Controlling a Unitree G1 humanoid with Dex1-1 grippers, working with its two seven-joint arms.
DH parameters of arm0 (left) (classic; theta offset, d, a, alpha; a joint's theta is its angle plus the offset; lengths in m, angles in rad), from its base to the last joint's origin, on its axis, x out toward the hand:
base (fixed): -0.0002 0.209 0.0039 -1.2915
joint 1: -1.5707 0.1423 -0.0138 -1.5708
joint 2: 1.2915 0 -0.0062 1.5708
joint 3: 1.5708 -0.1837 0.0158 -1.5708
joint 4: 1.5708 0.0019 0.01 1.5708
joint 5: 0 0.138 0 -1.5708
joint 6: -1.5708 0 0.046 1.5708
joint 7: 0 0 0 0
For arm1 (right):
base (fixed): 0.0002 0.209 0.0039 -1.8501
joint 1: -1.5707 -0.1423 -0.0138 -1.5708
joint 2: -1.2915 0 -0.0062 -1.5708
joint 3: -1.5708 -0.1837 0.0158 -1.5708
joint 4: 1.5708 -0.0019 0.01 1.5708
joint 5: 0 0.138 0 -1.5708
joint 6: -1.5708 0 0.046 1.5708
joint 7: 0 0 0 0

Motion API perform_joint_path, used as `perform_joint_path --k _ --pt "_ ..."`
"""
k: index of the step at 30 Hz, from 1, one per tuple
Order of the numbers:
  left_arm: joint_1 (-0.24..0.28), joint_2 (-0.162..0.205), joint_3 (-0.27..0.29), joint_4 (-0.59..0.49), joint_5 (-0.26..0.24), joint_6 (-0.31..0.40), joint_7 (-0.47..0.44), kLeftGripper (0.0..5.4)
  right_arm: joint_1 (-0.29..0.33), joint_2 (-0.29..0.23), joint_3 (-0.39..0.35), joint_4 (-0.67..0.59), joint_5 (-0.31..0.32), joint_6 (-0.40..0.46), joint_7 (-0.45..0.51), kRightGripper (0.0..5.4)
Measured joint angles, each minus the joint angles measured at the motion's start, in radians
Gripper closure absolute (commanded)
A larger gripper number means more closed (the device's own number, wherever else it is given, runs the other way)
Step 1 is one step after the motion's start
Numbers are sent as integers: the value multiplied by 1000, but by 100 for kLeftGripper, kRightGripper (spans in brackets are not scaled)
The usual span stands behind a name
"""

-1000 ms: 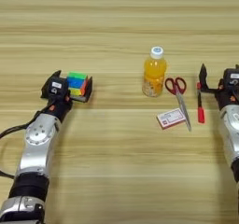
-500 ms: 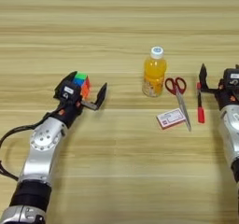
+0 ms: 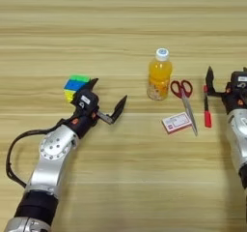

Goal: Move the objects on the table

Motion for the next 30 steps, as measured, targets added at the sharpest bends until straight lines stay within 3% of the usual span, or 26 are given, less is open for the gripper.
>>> perform_joint_path --k 4,30 --pt "2 -13 -27 -1 1 4 -21 2 0 0 0 0 0 0 0 0" --pt "0 -6 -84 -53 -19 66 -139 2 0 7 2 0 -13 0 -18 0"
